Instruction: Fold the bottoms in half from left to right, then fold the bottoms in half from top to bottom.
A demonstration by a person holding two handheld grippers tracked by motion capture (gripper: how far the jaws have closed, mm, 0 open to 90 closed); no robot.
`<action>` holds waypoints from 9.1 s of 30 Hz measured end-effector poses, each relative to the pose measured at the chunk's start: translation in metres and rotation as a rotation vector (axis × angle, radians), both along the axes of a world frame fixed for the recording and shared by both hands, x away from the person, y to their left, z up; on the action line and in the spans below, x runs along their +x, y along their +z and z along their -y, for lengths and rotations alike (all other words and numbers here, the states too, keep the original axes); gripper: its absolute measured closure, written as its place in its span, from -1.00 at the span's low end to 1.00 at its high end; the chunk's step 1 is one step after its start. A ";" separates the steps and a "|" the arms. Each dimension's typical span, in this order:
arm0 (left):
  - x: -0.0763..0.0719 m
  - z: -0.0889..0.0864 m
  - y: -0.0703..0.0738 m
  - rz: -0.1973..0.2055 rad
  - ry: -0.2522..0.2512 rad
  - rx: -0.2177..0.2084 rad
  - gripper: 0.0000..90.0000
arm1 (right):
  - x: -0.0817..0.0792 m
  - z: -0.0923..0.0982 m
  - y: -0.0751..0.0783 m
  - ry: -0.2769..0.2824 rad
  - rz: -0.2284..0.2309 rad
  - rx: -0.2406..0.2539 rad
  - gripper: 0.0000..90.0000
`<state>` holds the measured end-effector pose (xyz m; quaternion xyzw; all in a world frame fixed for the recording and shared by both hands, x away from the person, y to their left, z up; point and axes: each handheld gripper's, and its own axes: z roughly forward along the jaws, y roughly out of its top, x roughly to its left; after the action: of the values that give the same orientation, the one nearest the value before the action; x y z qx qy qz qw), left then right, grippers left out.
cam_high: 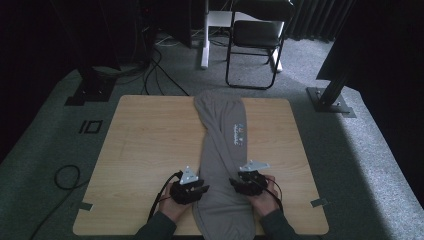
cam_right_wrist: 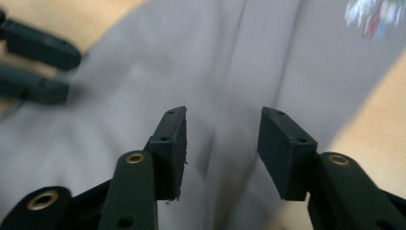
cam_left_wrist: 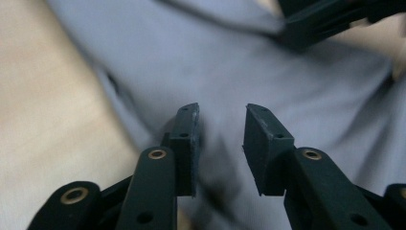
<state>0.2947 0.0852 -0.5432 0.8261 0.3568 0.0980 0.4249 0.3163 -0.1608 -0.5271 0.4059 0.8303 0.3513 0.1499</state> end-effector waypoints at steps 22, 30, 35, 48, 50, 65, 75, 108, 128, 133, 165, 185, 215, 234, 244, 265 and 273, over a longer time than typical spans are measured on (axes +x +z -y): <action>0.023 0.011 -0.010 -0.042 0.051 0.039 0.49 | 0.091 0.027 -0.008 -0.220 -0.042 -0.010 0.97; 0.032 0.012 -0.001 -0.007 0.072 0.016 0.39 | 0.093 0.034 -0.009 -0.264 -0.053 0.031 0.52; 0.052 0.017 -0.002 -0.005 0.088 0.039 0.40 | 0.098 0.017 -0.001 -0.179 0.010 0.032 0.21; 0.030 0.010 -0.009 -0.046 0.070 0.073 0.91 | 0.090 0.028 -0.017 -0.185 -0.127 0.095 0.77; 0.018 0.006 -0.009 -0.034 0.055 0.080 0.91 | 0.081 0.030 -0.018 -0.168 -0.134 0.112 0.76; 0.012 0.007 0.003 0.019 0.040 0.078 0.57 | 0.068 0.040 -0.007 -0.223 -0.049 0.072 0.56; 0.049 0.025 -0.007 -0.018 0.065 0.096 0.63 | 0.101 -0.017 0.006 -0.028 0.022 0.046 0.22; 0.022 0.021 0.006 0.030 0.017 0.056 0.46 | 0.117 0.037 -0.004 -0.158 -0.077 0.189 0.29; 0.044 0.027 -0.012 0.013 0.039 0.041 0.48 | 0.170 -0.056 0.002 0.026 -0.001 -0.008 0.47; 0.044 0.026 -0.012 0.010 0.039 0.035 0.46 | 0.173 -0.053 0.009 0.011 -0.008 0.029 0.95; 0.045 0.021 -0.013 -0.023 0.040 -0.011 0.34 | 0.137 0.047 -0.018 -0.267 -0.055 0.046 0.96; 0.046 0.031 0.006 0.064 0.031 -0.061 0.33 | 0.115 0.051 -0.007 -0.265 0.016 0.056 0.10; -0.007 0.011 -0.013 -0.025 0.053 0.015 0.44 | 0.025 0.023 -0.022 -0.232 0.000 -0.023 0.04; 0.116 0.025 0.003 -0.056 0.289 -0.012 0.15 | 0.101 0.032 -0.003 -0.321 0.000 0.074 -0.01; 0.128 0.036 -0.008 -0.102 0.267 -0.007 0.09 | 0.109 0.018 -0.019 -0.337 -0.028 -0.037 0.10; 0.166 0.010 0.008 -0.105 0.339 0.069 0.98 | 0.146 0.029 -0.007 -0.241 -0.103 0.101 0.94; 0.171 -0.006 0.041 -0.047 0.343 -0.004 0.99 | 0.157 0.024 0.023 -0.206 -0.059 0.141 0.94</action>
<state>0.4656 0.0911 -0.5027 0.7544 0.5025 0.1490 0.3953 0.4728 -0.1852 -0.5043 0.5088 0.7613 0.3796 0.1320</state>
